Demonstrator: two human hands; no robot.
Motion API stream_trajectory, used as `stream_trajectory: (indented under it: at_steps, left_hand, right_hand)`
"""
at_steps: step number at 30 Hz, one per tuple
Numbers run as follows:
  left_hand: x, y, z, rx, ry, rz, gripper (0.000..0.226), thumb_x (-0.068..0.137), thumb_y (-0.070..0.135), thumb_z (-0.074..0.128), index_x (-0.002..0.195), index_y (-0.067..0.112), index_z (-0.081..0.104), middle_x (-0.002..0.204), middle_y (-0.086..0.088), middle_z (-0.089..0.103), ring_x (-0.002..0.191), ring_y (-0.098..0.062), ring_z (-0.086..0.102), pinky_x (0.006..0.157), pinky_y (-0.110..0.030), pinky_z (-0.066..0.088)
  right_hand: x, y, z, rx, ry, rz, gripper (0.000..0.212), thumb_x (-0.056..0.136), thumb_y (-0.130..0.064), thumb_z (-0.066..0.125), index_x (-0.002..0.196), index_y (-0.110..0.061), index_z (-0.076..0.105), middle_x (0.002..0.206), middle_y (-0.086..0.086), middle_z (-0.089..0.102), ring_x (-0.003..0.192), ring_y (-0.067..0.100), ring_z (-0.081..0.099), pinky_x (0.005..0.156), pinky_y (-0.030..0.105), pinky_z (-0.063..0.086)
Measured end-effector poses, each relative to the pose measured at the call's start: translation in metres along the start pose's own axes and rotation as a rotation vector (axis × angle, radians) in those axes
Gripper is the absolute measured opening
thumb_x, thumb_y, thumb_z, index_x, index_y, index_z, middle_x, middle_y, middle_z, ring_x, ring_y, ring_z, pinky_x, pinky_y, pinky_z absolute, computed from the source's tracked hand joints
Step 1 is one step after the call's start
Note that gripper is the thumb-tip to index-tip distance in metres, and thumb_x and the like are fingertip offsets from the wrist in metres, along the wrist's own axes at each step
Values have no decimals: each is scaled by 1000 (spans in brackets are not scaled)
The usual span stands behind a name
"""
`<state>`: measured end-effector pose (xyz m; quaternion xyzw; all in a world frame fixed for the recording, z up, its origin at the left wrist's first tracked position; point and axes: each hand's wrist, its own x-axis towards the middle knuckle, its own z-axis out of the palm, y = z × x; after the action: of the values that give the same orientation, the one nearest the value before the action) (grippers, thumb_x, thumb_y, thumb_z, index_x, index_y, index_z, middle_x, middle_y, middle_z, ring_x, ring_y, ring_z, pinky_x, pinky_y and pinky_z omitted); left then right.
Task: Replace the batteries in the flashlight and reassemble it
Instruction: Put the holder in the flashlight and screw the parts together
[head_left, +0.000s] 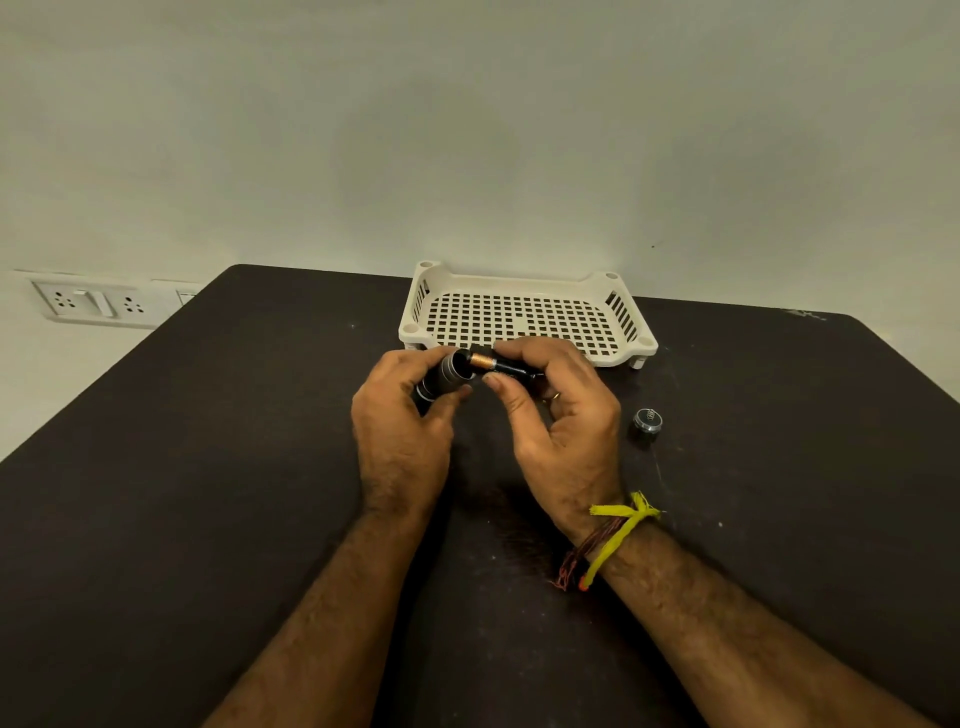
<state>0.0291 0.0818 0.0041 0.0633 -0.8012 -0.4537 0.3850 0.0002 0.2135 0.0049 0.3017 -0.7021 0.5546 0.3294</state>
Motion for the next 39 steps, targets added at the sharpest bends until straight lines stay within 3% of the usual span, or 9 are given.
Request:
stream_trajectory:
  at_steps: [6, 10, 12, 19, 22, 25, 30, 36, 39]
  left_hand:
    - [0, -2, 2, 65, -46, 13, 38, 75, 13, 84, 112, 19, 73, 106, 5, 68, 103, -17, 64, 95, -46, 52]
    - [0, -1, 2, 75, -65, -7, 38, 77, 14, 82, 113, 20, 73, 107, 6, 67, 105, -20, 63, 97, -49, 50]
    - [0, 1, 2, 78, -81, -5, 39, 76, 13, 82, 113, 20, 72, 105, 9, 65, 105, -20, 62, 98, -49, 49]
    - [0, 3, 3, 98, -144, 57, 41, 76, 14, 83, 114, 19, 72, 106, 10, 65, 106, -17, 63, 101, -52, 47]
    - [-1, 2, 3, 37, -74, 37, 40, 73, 14, 85, 111, 18, 72, 102, 12, 65, 100, -10, 64, 97, -42, 52]
    - [0, 1, 2, -43, -3, -18, 44, 72, 13, 86, 113, 17, 71, 102, 12, 66, 95, 4, 62, 93, -16, 50]
    - [-1, 5, 3, -53, -4, 64, 42, 73, 16, 86, 112, 14, 71, 105, 7, 69, 100, -6, 65, 93, -27, 53]
    - [1, 3, 2, -151, 14, -73, 43, 75, 10, 84, 116, 12, 70, 107, 6, 69, 101, -3, 65, 90, -12, 50]
    - [3, 2, 3, -147, -58, -108, 45, 77, 9, 83, 119, 11, 69, 111, 4, 70, 106, -6, 65, 95, -15, 49]
  right_hand:
    - [2, -4, 0, -125, -33, -13, 26, 89, 1, 70, 115, -2, 72, 113, 12, 57, 110, 2, 54, 93, 31, 54]
    - [-1, -9, 1, -6, 69, 55, 37, 83, -9, 81, 114, -20, 63, 108, 0, 67, 101, 17, 68, 85, 40, 59]
    - [-1, -9, 1, 75, 146, 126, 41, 78, -13, 85, 107, -28, 61, 100, -5, 70, 91, 15, 71, 80, 33, 60]
    - [1, -4, -2, -36, 120, -10, 11, 83, -10, 80, 92, -6, 75, 98, 4, 73, 98, 14, 70, 86, 27, 57]
    - [3, -1, -2, -74, 167, -28, 7, 92, -5, 69, 96, -4, 75, 98, 3, 71, 98, 12, 68, 87, 29, 56]
    - [7, 6, -5, -31, 308, 154, 11, 98, -7, 60, 99, -8, 70, 96, 2, 68, 94, 20, 68, 83, 45, 58]
    - [12, 13, -8, 50, 448, 351, 10, 100, -9, 57, 97, -11, 66, 95, 6, 70, 91, 34, 69, 79, 56, 58]
    - [12, 10, -8, 4, 432, 338, 11, 100, -9, 56, 98, -9, 66, 93, 6, 70, 90, 28, 69, 83, 43, 60]
    - [12, 8, -9, -19, 404, 300, 11, 100, -9, 55, 100, -11, 66, 94, 0, 68, 92, 26, 69, 82, 33, 59]
